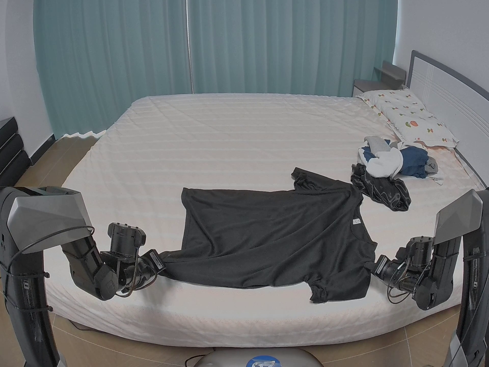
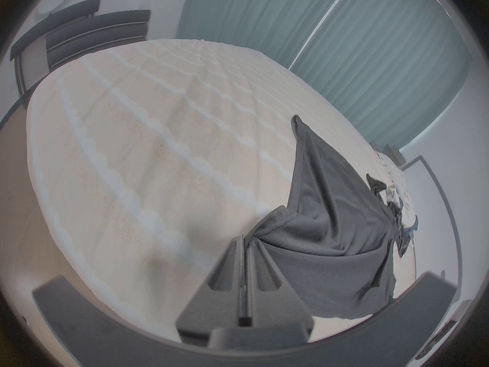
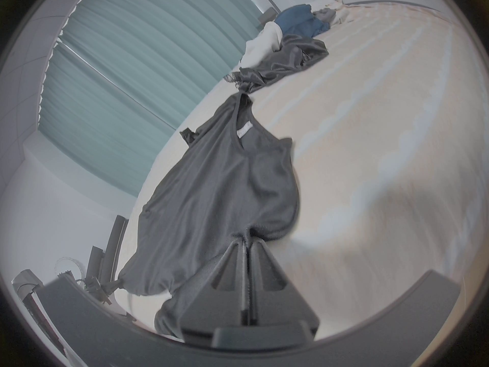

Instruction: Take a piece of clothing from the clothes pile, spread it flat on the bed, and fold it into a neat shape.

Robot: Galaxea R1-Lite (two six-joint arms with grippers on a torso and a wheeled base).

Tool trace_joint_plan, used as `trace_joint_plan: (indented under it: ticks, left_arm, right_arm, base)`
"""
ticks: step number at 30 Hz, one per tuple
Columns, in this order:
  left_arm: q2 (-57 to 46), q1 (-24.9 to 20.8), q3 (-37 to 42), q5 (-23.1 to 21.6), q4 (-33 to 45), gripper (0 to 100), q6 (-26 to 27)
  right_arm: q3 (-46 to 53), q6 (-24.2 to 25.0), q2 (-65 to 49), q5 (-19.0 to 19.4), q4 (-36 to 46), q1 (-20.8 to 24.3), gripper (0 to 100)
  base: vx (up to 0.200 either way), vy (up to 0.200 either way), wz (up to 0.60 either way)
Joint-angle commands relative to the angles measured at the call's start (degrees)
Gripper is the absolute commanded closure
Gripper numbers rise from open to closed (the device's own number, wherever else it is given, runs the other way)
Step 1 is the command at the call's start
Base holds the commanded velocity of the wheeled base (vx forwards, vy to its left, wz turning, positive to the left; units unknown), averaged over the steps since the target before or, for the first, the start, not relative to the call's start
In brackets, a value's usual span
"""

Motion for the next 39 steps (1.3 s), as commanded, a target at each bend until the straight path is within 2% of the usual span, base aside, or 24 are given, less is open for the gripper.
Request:
trace_joint_plan:
  ticks: [1,10,14,24,25,29,35,39]
  left_arm:
    - [0.5,1.3,-1.8,-0.1,-0.4,100,-2.4]
    - [4.4,3.4,-3.8,-0.1,-3.9,100,-2.4]
    - [4.9,4.0,-4.3,-0.1,-4.3,100,-2.5]
    - [5.8,4.4,-5.4,-0.1,-5.2,100,-2.7]
    - [5.8,4.4,-5.4,-0.1,-5.2,100,-2.7]
    - [6.0,4.4,-5.4,-0.1,-5.3,100,-2.7]
    - [5.9,4.4,-5.4,-0.1,-5.3,100,-2.8]
    - [5.9,4.4,-5.4,-0.1,-5.3,100,-2.8]
  right_arm:
    - [-5.3,-0.3,0.4,-0.5,0.3,-1.8,100]
    - [-13.0,-0.4,0.4,0.2,1.4,-1.9,100]
    - [-18.3,-0.7,0.4,0.8,7.0,-1.7,100]
    - [-30.2,-0.7,4.3,1.5,14.0,-1.0,100]
    - [-30.9,-0.7,4.8,1.5,14.4,-1.0,0]
    - [-34.7,-0.6,7.9,1.4,14.1,-1.0,0]
    - [-31.9,-0.3,5.1,1.8,13.2,-3.0,0]
    - [-23.5,-0.6,0.7,6.4,11.6,-3.4,0]
  base:
    - [0.000,0.000,0.00]
    - [0.000,0.000,0.00]
    - [0.000,0.000,0.00]
    - [0.000,0.000,0.00]
    - [0.000,0.000,0.00]
    - [0.000,0.000,0.00]
    - [0.000,0.000,0.00]
    - [0.000,0.000,0.00]
